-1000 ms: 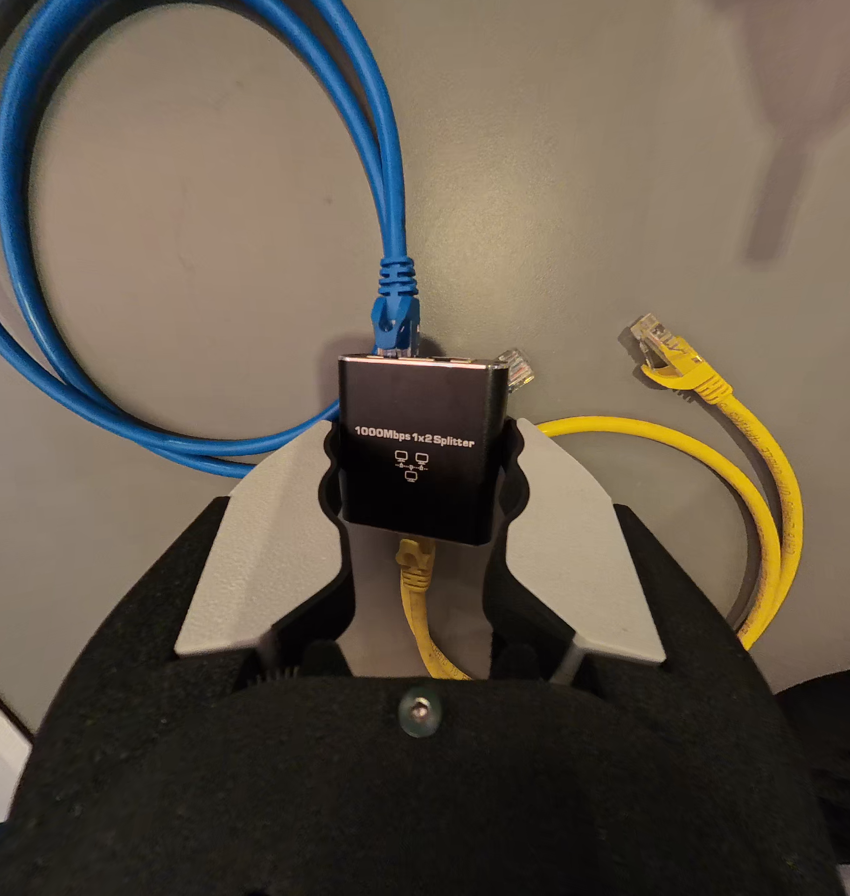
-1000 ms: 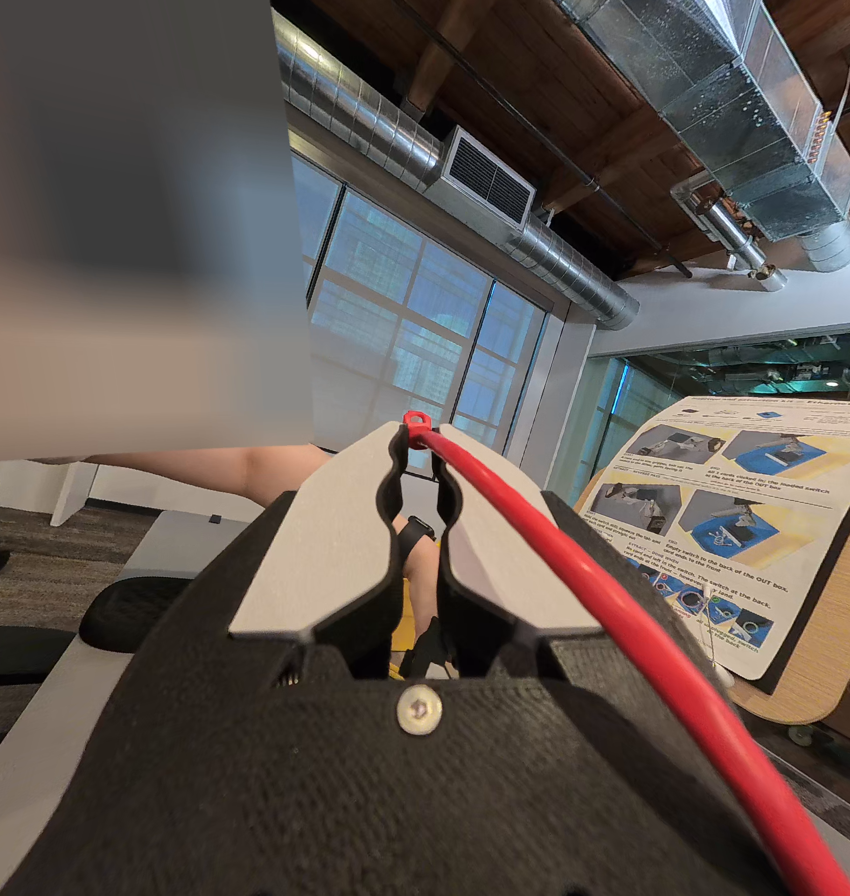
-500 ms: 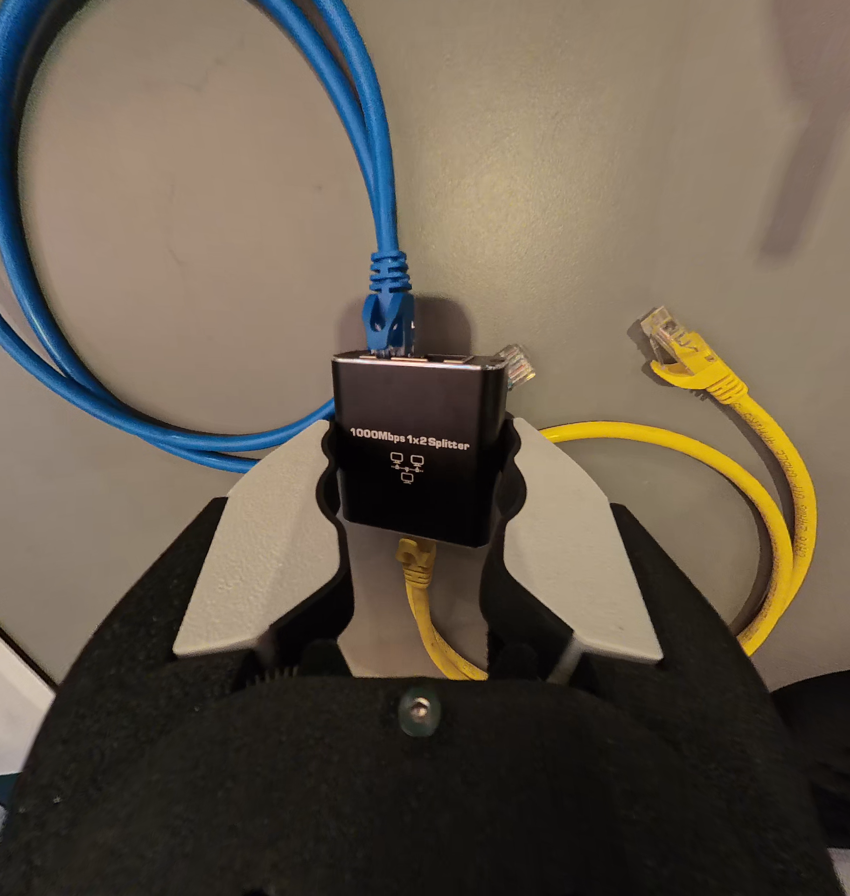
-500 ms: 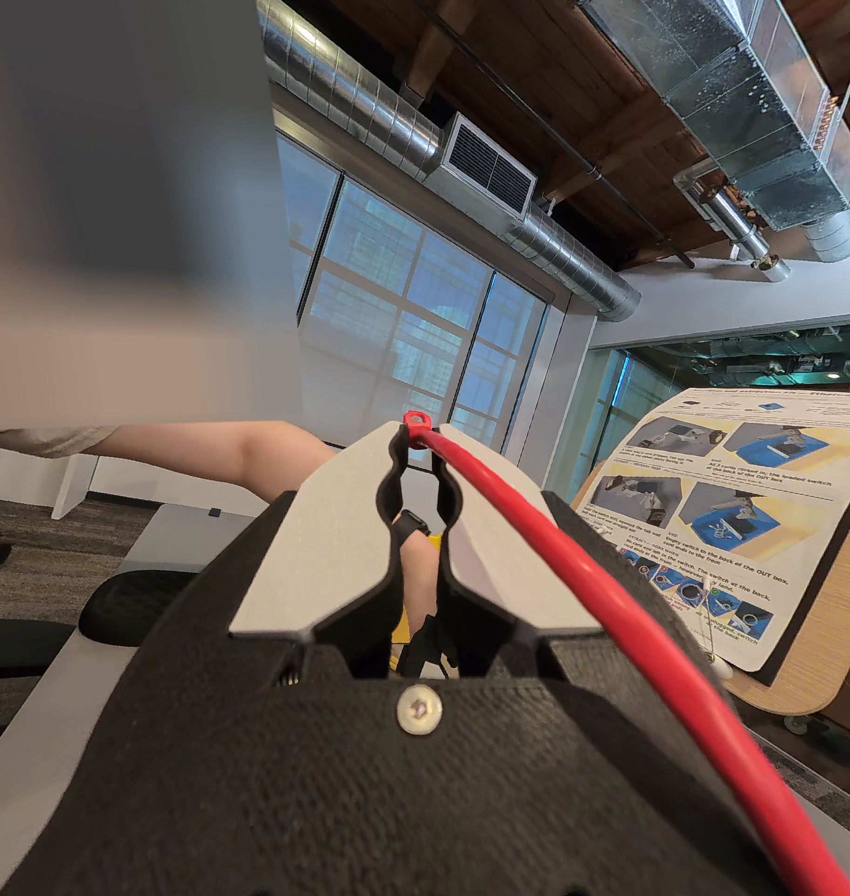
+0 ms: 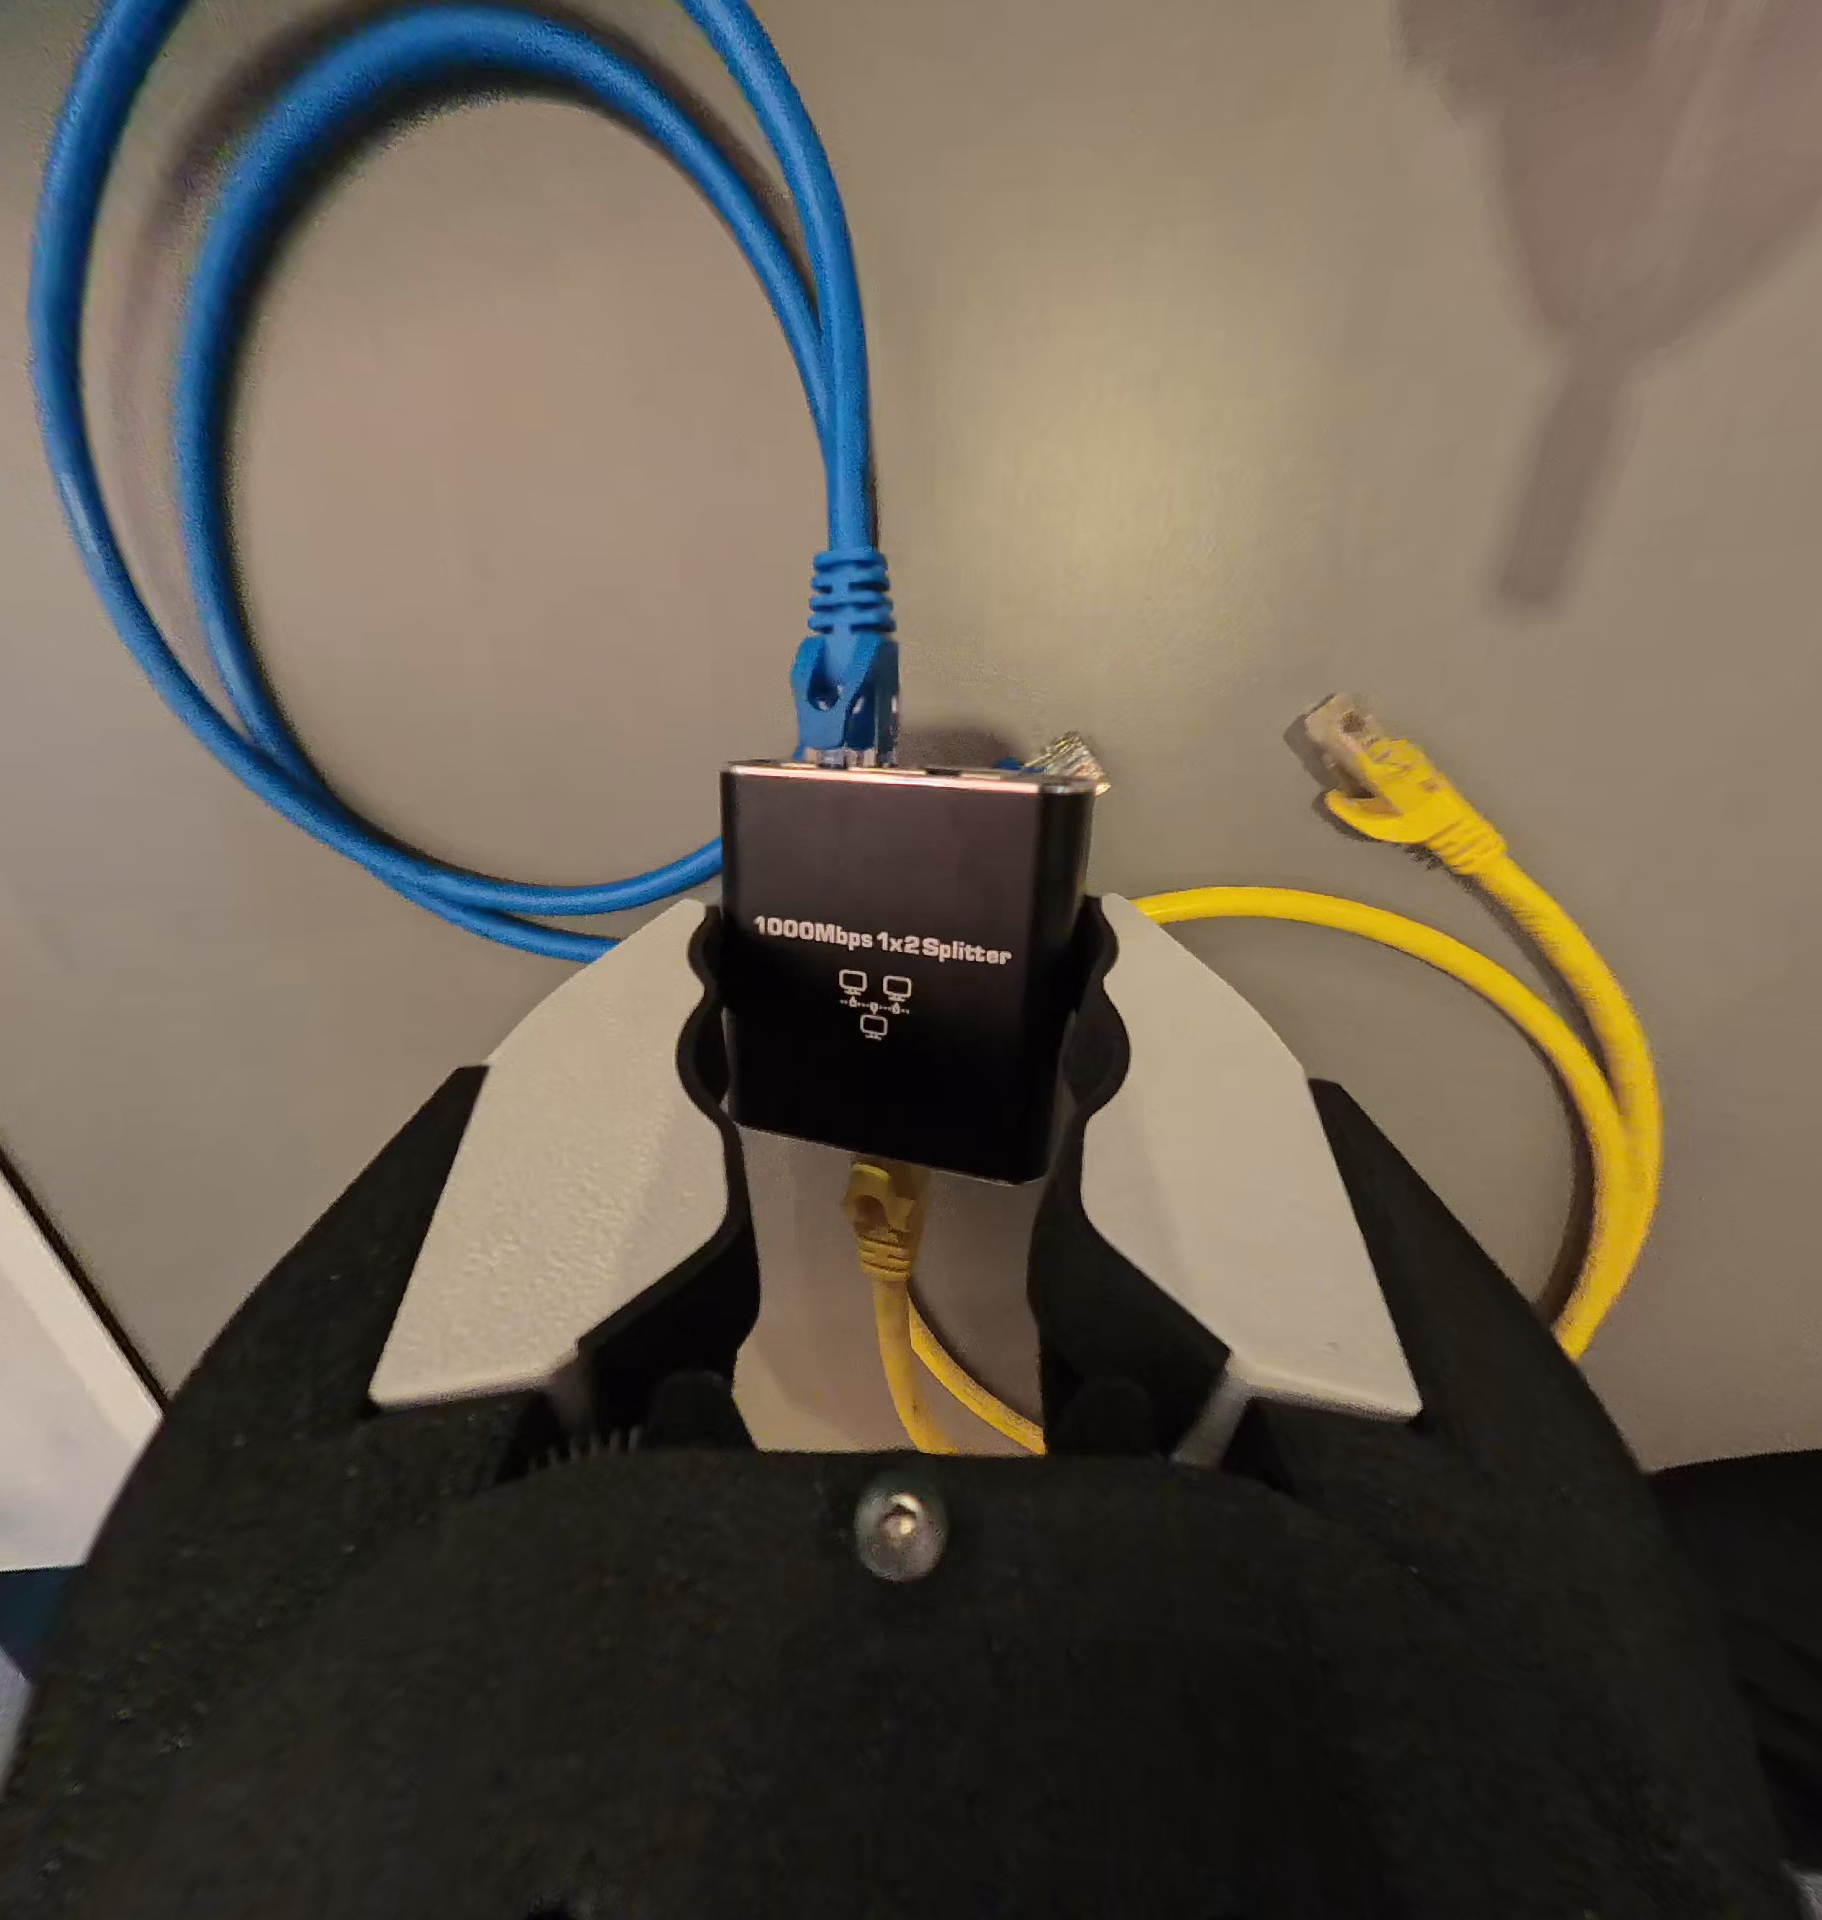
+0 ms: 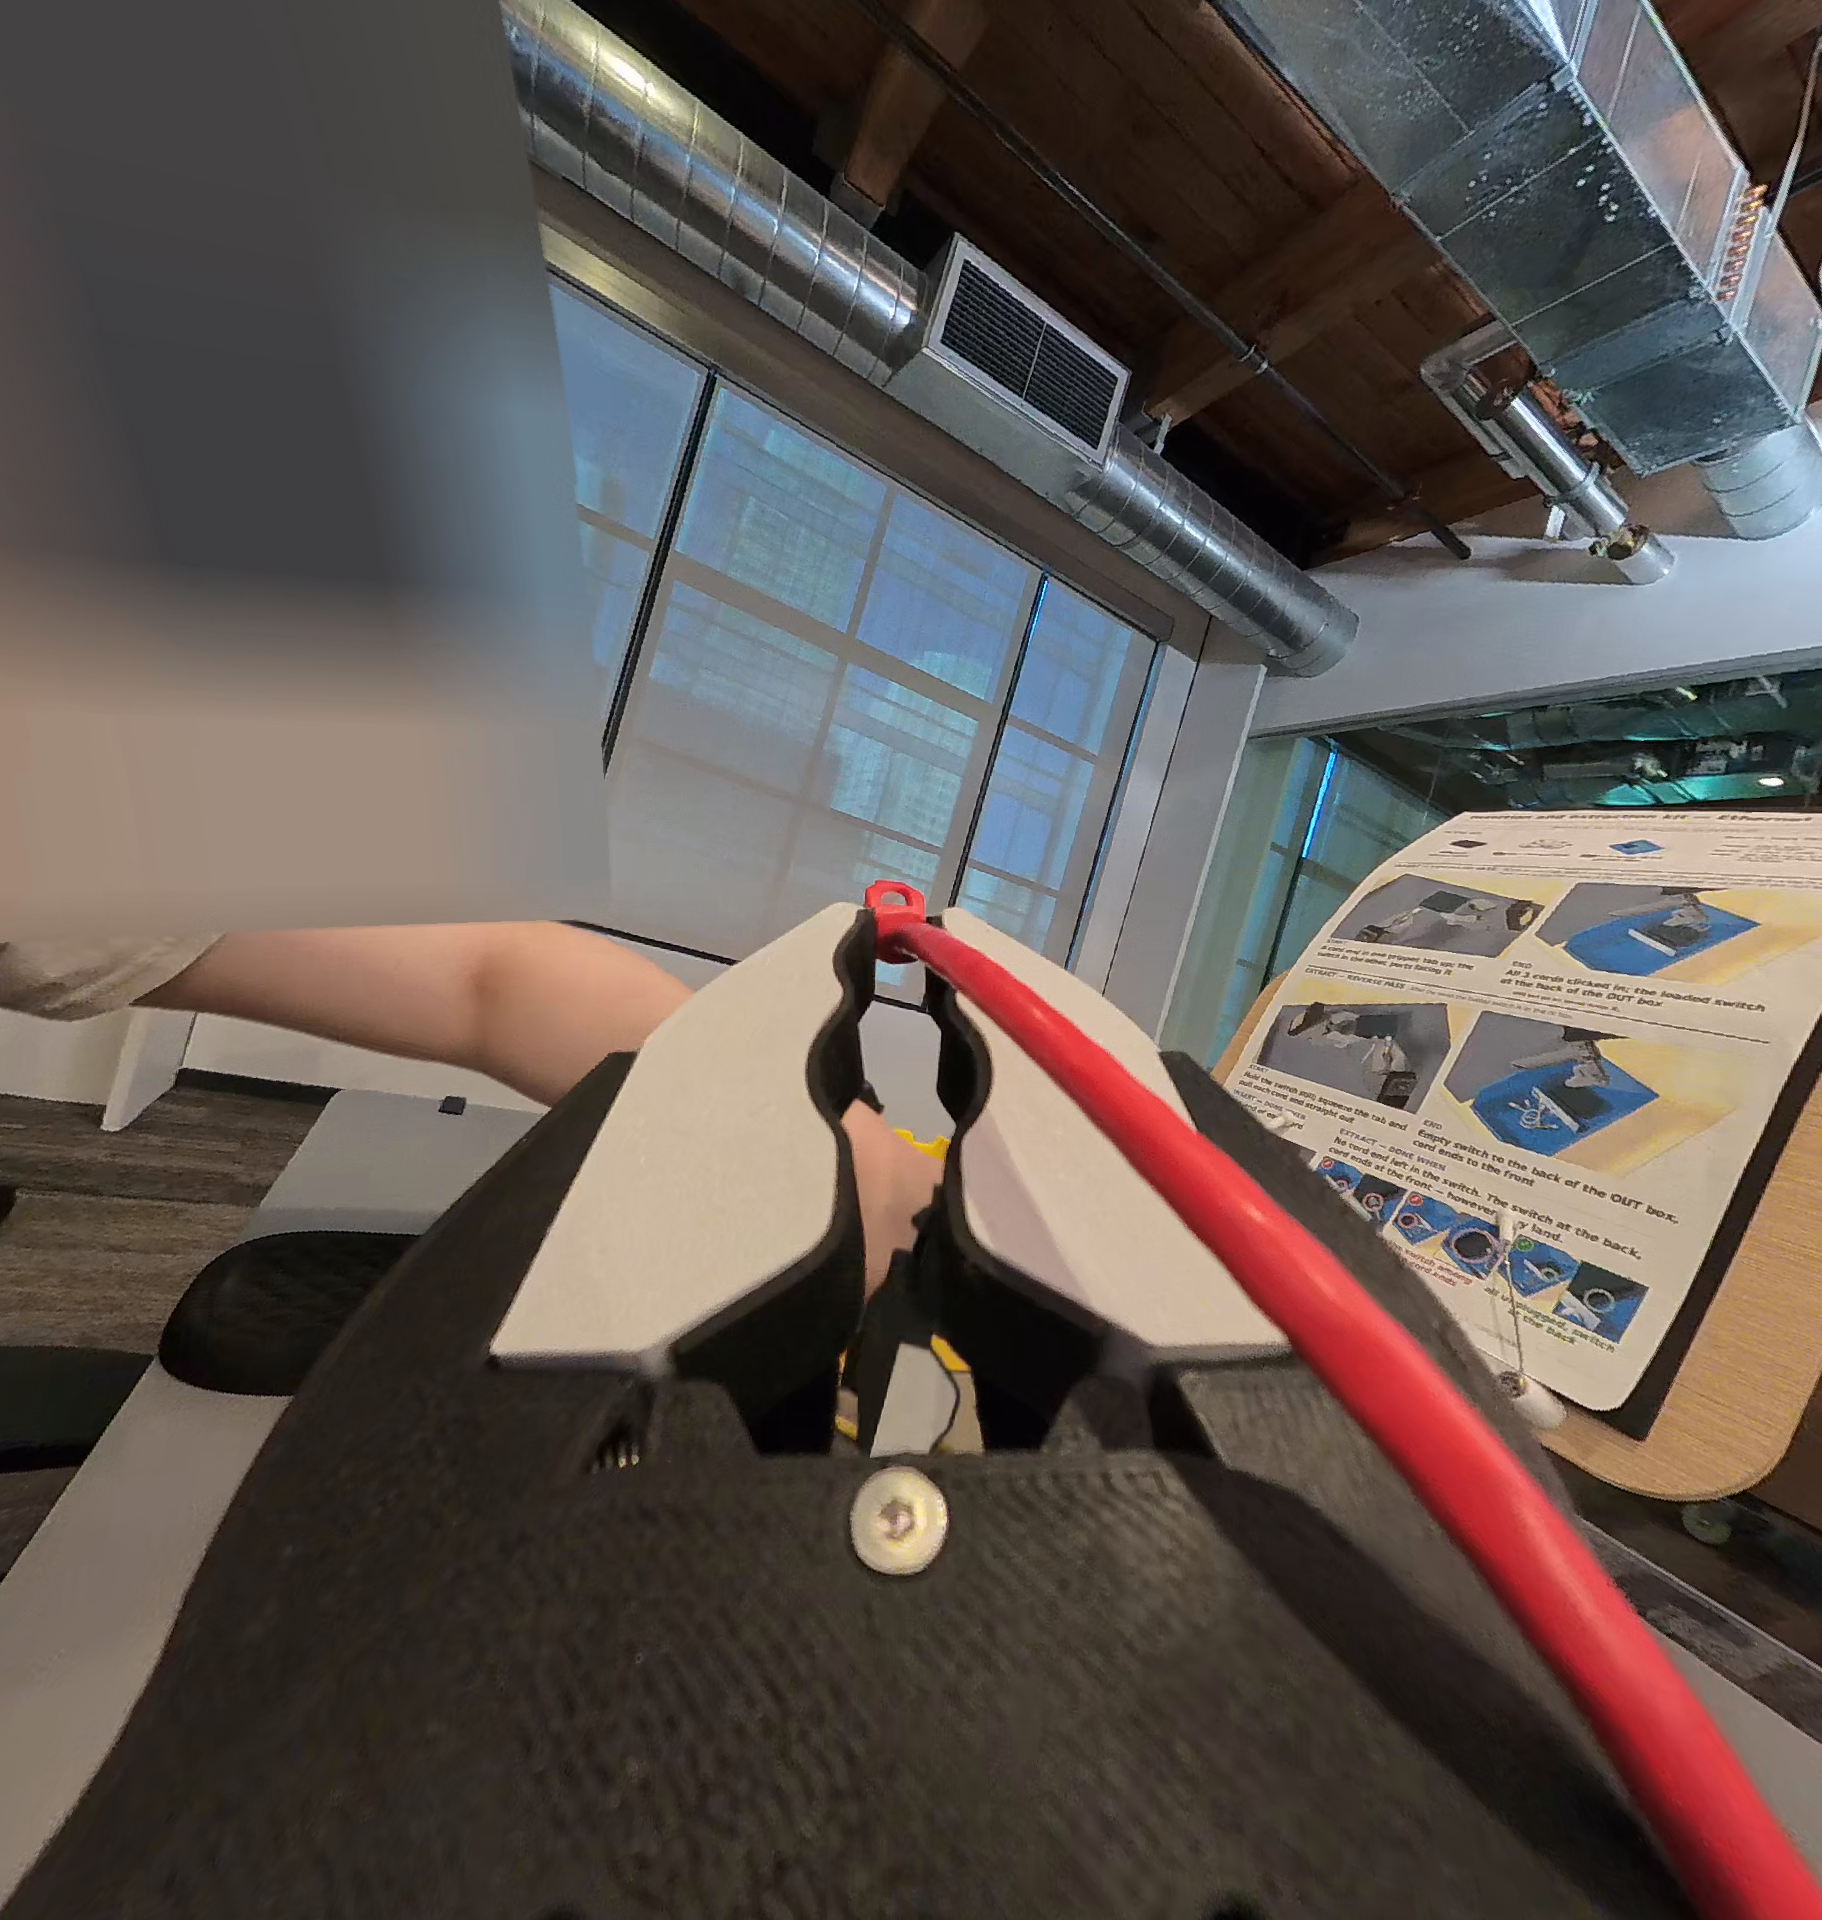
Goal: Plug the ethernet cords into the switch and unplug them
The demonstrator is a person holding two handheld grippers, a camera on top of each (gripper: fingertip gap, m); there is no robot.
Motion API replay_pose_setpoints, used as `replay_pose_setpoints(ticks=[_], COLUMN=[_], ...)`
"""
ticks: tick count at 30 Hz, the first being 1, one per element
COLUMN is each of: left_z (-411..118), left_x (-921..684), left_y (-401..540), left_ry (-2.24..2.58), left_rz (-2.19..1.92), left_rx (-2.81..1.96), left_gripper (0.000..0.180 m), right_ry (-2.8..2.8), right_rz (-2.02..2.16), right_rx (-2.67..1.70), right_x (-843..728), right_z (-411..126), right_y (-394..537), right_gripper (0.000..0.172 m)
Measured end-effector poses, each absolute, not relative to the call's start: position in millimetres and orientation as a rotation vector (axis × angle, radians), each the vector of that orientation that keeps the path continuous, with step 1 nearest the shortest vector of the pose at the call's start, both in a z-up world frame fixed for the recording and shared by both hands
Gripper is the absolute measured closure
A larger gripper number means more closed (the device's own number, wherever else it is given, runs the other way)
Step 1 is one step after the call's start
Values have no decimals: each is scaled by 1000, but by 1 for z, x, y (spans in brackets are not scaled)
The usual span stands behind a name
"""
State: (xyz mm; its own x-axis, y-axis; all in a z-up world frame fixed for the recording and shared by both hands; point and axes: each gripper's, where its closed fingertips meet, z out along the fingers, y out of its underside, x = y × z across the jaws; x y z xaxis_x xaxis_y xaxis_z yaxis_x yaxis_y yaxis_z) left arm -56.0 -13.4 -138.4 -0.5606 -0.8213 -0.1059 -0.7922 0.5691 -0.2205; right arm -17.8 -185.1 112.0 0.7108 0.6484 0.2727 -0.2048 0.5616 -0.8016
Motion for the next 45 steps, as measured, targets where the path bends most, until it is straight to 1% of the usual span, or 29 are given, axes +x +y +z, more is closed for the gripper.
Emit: replay_pose_setpoints(ticks=[6,12,17,20,25,36,45], left_z=[-84,-29,-5,7,35,49,47], left_x=[-57,-56,-61,-68,-85,-92,-89], left_y=[-11,-12,-19,-27,-46,-59,-68], left_ry=[2386,2109,1965,1957,1935,1911,1928], left_rz=[-439,-643,-785,-879,-1058,-1199,-1254], left_rx=[-1354,-1264,-1203,-1147,-1027,-930,-913], left_gripper=[118,118,118,118,118,118,118], right_ry=[-552,-514,-477,-469,-444,-460,-493], right_rz=[537,493,440,451,606,524,604], right_rx=[-915,-1093,-1177,-1162,-1114,-1207,-1220], right_x=[-21,-36,-43,-44,-51,-76,-77], right_z=[105,81,65,67,90,94,87], right_y=[-166,-127,-105,-103,-103,-83,-88], right_gripper=[163,162,162,162,162,162,162])
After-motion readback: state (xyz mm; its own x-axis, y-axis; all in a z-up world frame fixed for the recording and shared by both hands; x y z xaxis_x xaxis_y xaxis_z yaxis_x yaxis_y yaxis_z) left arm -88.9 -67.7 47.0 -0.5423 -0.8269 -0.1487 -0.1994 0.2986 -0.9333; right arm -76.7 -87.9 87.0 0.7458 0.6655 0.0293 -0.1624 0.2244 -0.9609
